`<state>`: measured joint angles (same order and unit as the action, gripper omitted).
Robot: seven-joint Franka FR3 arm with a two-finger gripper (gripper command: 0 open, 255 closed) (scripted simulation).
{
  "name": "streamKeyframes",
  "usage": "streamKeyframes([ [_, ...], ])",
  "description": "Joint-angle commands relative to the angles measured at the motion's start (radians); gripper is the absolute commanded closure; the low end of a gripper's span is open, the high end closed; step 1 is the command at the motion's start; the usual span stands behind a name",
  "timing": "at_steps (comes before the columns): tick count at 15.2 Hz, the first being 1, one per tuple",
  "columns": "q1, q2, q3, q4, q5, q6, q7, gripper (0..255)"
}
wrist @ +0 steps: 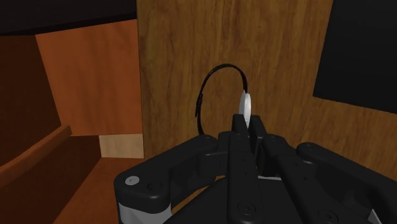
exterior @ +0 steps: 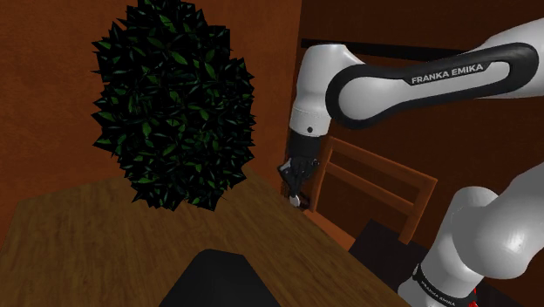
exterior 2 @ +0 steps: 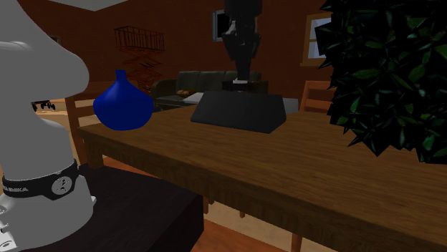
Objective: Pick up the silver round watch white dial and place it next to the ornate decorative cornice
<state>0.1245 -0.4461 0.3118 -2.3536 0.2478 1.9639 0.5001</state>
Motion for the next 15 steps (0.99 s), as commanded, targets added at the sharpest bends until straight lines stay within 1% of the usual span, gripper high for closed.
streamKeyframes([
  [1, 0.023, -0.047, 0.022, -0.031, 0.021, -0.009, 0.032, 255],
  [8, 0.116, -0.187, 0.117, -0.113, 0.108, -0.039, 0.166, 255],
  [15, 0.21, -0.279, 0.231, -0.136, 0.199, -0.07, 0.321, 255],
])
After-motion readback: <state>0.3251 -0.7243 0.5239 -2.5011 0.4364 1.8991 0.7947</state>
